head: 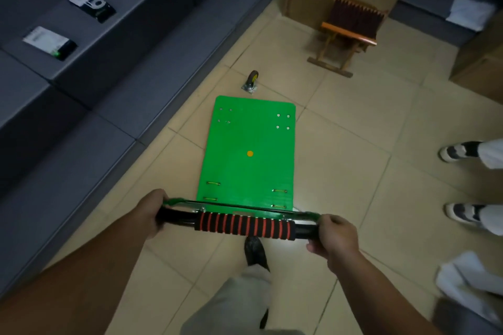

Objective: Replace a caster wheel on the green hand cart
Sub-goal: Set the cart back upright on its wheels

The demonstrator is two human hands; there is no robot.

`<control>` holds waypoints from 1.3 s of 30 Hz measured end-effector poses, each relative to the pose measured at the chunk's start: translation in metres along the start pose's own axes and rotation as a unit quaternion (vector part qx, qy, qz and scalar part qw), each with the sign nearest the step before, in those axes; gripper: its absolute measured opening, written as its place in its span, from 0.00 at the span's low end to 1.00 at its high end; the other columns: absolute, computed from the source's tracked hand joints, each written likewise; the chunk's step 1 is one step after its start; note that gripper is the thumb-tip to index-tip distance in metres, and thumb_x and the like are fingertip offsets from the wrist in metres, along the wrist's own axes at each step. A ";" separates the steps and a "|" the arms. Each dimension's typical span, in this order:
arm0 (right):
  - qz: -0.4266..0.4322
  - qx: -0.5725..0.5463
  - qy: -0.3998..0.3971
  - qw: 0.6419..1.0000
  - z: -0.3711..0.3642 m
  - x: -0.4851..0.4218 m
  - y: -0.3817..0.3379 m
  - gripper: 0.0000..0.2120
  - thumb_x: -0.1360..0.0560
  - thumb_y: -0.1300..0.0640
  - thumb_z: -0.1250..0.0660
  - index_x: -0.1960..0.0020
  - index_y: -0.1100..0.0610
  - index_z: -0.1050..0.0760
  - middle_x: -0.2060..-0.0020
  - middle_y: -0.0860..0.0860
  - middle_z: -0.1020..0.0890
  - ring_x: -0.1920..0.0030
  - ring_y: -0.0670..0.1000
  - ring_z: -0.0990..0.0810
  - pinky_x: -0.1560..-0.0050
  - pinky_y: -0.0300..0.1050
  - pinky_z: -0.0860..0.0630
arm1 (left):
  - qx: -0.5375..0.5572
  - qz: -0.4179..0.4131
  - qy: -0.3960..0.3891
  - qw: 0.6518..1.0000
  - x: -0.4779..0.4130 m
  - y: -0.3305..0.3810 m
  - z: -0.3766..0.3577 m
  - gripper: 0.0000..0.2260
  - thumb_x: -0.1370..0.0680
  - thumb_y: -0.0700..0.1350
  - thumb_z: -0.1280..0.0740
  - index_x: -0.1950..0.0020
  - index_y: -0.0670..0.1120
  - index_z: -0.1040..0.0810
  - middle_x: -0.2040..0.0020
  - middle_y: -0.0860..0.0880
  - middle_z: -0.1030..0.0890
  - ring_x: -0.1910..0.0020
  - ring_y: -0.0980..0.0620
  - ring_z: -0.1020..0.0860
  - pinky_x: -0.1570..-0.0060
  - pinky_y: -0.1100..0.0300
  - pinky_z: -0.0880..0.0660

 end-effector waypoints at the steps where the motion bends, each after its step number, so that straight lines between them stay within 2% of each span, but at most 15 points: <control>1: 0.004 -0.003 0.009 1.000 0.001 0.004 0.007 0.07 0.17 0.60 0.38 0.50 0.60 0.22 0.59 0.63 0.17 0.77 0.56 0.21 0.77 0.43 0.23 | -0.003 0.004 -0.009 1.000 -0.002 -0.011 0.003 0.05 0.21 0.38 0.43 0.57 0.43 0.33 0.63 0.45 0.30 0.67 0.49 0.31 0.68 0.59 0.33; 6: -0.012 0.015 0.050 0.999 0.028 0.028 0.058 0.08 0.17 0.59 0.38 0.44 0.61 0.23 0.58 0.64 0.18 0.72 0.58 0.20 0.78 0.43 0.22 | 0.006 0.022 -0.060 0.998 -0.001 -0.061 0.008 0.04 0.24 0.38 0.43 0.58 0.42 0.30 0.66 0.46 0.25 0.71 0.50 0.27 0.78 0.66 0.29; 9: -0.026 0.019 0.047 0.998 0.031 0.057 0.096 0.09 0.16 0.59 0.40 0.43 0.62 0.24 0.58 0.64 0.19 0.69 0.59 0.19 0.76 0.46 0.20 | 0.020 0.007 -0.072 0.997 -0.007 -0.072 0.022 0.04 0.24 0.38 0.43 0.56 0.40 0.30 0.62 0.45 0.22 0.71 0.52 0.23 0.74 0.61 0.25; 12: 0.018 0.129 0.082 0.988 0.023 0.085 0.130 0.14 0.17 0.56 0.45 0.43 0.62 0.23 0.53 0.64 0.18 0.60 0.64 0.18 0.56 0.59 0.16 | -0.028 0.002 -0.083 0.996 -0.013 -0.075 0.035 0.07 0.22 0.42 0.42 0.51 0.39 0.28 0.57 0.41 0.21 0.64 0.47 0.21 0.65 0.54 0.21; 14: 0.085 0.273 0.114 0.952 0.017 0.110 0.146 0.19 0.17 0.50 0.49 0.39 0.58 0.24 0.46 0.65 0.18 0.48 0.66 0.20 0.42 0.59 0.23 | -0.202 -0.086 -0.033 0.975 -0.014 -0.065 0.050 0.12 0.20 0.45 0.39 0.45 0.37 0.24 0.45 0.37 0.19 0.52 0.39 0.19 0.50 0.49 0.19; 16: 0.141 0.349 0.127 0.918 0.005 0.141 0.165 0.24 0.17 0.43 0.51 0.34 0.55 0.26 0.41 0.63 0.19 0.42 0.66 0.22 0.36 0.60 0.28 | -0.420 -0.277 0.036 0.863 0.009 -0.050 0.066 0.19 0.18 0.49 0.37 0.32 0.41 0.23 0.33 0.39 0.22 0.39 0.38 0.21 0.38 0.47 0.24; 19: 0.238 0.384 0.155 0.879 -0.005 0.188 0.190 0.33 0.20 0.33 0.55 0.27 0.53 0.31 0.27 0.61 0.29 0.24 0.62 0.36 0.23 0.64 0.42 | -0.495 -0.602 -0.067 0.623 0.090 -0.067 0.057 0.19 0.18 0.58 0.40 0.31 0.50 0.23 0.37 0.49 0.20 0.38 0.46 0.22 0.36 0.49 0.28; 21: 0.327 0.429 0.131 0.832 -0.015 0.214 0.194 0.33 0.19 0.33 0.52 0.24 0.52 0.34 0.21 0.57 0.37 0.18 0.56 0.46 0.19 0.61 0.55 | -0.523 -0.684 -0.150 0.486 0.129 -0.102 0.060 0.22 0.17 0.64 0.43 0.31 0.52 0.24 0.38 0.53 0.20 0.38 0.51 0.23 0.34 0.50 0.29; 22: 0.366 0.448 0.102 0.809 -0.023 0.224 0.194 0.33 0.18 0.32 0.51 0.23 0.53 0.35 0.22 0.54 0.36 0.18 0.54 0.45 0.19 0.60 0.56 | -0.540 -0.700 -0.171 0.435 0.138 -0.120 0.061 0.23 0.17 0.65 0.44 0.30 0.52 0.24 0.38 0.53 0.20 0.39 0.52 0.24 0.34 0.50 0.29; 23: 0.398 0.460 0.071 0.790 -0.032 0.233 0.192 0.34 0.18 0.32 0.52 0.22 0.53 0.35 0.23 0.52 0.32 0.20 0.53 0.40 0.19 0.61 0.55 | -0.559 -0.699 -0.183 0.407 0.142 -0.135 0.062 0.24 0.17 0.65 0.44 0.30 0.51 0.25 0.39 0.52 0.21 0.40 0.51 0.23 0.35 0.51 0.28; 26: 0.418 0.534 -0.015 0.735 -0.065 0.246 0.190 0.35 0.18 0.30 0.57 0.23 0.50 0.35 0.31 0.47 0.26 0.27 0.50 0.31 0.19 0.56 0.50 | -0.614 -0.654 -0.171 0.407 0.135 -0.156 0.059 0.27 0.16 0.65 0.51 0.29 0.50 0.26 0.40 0.51 0.24 0.40 0.50 0.25 0.37 0.55 0.31; 28: 0.393 0.581 -0.029 0.712 -0.076 0.247 0.198 0.34 0.19 0.30 0.60 0.25 0.48 0.35 0.33 0.46 0.26 0.32 0.50 0.30 0.24 0.51 0.42 | -0.651 -0.638 -0.147 0.384 0.125 -0.167 0.058 0.30 0.17 0.65 0.56 0.31 0.50 0.26 0.40 0.51 0.23 0.40 0.49 0.25 0.38 0.55 0.32; 31: 0.370 0.596 -0.007 0.713 -0.079 0.254 0.214 0.31 0.19 0.32 0.58 0.29 0.49 0.32 0.36 0.48 0.25 0.36 0.53 0.27 0.33 0.52 0.33 | -0.627 -0.671 -0.160 0.361 0.121 -0.182 0.066 0.28 0.17 0.66 0.53 0.39 0.49 0.22 0.47 0.52 0.21 0.46 0.49 0.22 0.42 0.55 0.29; 34: 0.355 0.615 0.008 0.704 -0.082 0.262 0.232 0.34 0.20 0.32 0.61 0.30 0.51 0.30 0.39 0.52 0.22 0.38 0.56 0.24 0.36 0.56 0.28 | -0.591 -0.736 -0.138 0.300 0.127 -0.193 0.078 0.23 0.19 0.66 0.46 0.49 0.51 0.20 0.56 0.55 0.21 0.57 0.54 0.21 0.53 0.58 0.24; 39: 0.346 0.607 0.032 0.715 -0.083 0.268 0.243 0.36 0.20 0.33 0.63 0.34 0.52 0.26 0.45 0.53 0.19 0.44 0.58 0.21 0.42 0.57 0.24 | -0.593 -0.760 -0.110 0.243 0.131 -0.199 0.078 0.21 0.22 0.67 0.40 0.53 0.52 0.18 0.60 0.56 0.21 0.62 0.55 0.21 0.60 0.60 0.23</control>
Point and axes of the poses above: each hand's wrist, its own x-axis away from the middle knuckle, its own z-axis out of the back of the hand, y = z × x, the point moved 6 cm from there along -x, towards the middle knuckle
